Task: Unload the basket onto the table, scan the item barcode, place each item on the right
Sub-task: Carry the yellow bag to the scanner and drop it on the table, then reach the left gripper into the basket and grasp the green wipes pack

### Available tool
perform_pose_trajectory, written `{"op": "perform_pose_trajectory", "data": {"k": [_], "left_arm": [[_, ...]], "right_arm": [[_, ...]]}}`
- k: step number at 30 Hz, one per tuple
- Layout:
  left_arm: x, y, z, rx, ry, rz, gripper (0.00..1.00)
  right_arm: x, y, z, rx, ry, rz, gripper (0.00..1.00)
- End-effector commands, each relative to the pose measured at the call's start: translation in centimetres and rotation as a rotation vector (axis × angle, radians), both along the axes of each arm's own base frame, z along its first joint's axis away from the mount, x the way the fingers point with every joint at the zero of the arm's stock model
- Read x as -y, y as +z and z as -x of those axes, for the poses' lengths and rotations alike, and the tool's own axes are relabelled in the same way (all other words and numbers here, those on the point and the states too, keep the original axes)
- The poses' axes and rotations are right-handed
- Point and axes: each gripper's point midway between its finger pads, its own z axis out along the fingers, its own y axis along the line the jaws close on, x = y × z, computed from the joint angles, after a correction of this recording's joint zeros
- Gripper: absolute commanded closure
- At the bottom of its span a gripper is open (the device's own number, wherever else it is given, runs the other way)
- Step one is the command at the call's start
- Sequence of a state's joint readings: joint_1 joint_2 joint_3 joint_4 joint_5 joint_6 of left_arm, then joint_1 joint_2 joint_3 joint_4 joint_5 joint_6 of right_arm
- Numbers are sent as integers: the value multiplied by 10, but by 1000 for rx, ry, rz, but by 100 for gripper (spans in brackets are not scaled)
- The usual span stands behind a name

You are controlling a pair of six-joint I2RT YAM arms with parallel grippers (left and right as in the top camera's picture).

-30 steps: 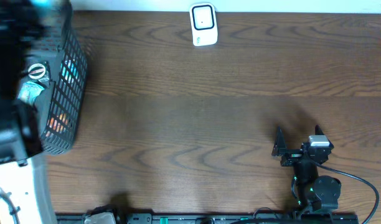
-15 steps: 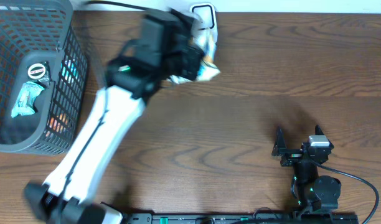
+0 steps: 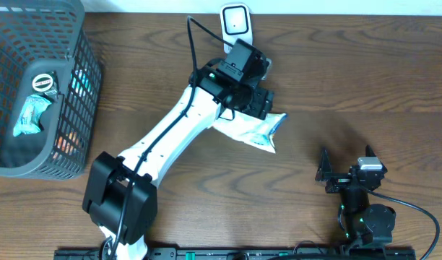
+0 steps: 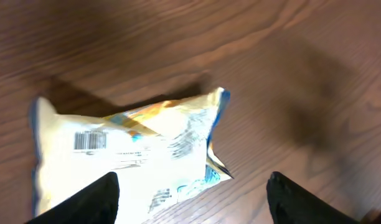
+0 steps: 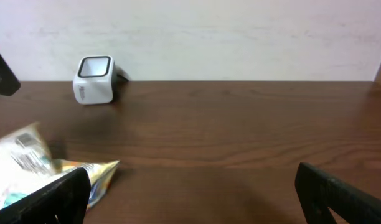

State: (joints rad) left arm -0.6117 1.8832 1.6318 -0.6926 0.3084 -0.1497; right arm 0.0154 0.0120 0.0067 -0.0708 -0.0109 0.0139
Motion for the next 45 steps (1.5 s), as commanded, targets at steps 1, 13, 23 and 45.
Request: {"op": "perform_pose_trajectory", "data": {"k": [1, 13, 23, 45], "left_arm": [[-4, 32, -15, 76, 26, 46, 24], [-170, 253, -80, 635, 388, 274, 23], [-394, 319, -53, 880, 857, 136, 5], [-598, 74, -47, 273, 1152, -378, 0]], "right_arm": [[-1, -1, 0, -1, 4, 8, 1], [-1, -1, 0, 0, 4, 8, 1], [-1, -1, 0, 0, 4, 8, 1], [-1, -1, 0, 0, 4, 8, 1]]}}
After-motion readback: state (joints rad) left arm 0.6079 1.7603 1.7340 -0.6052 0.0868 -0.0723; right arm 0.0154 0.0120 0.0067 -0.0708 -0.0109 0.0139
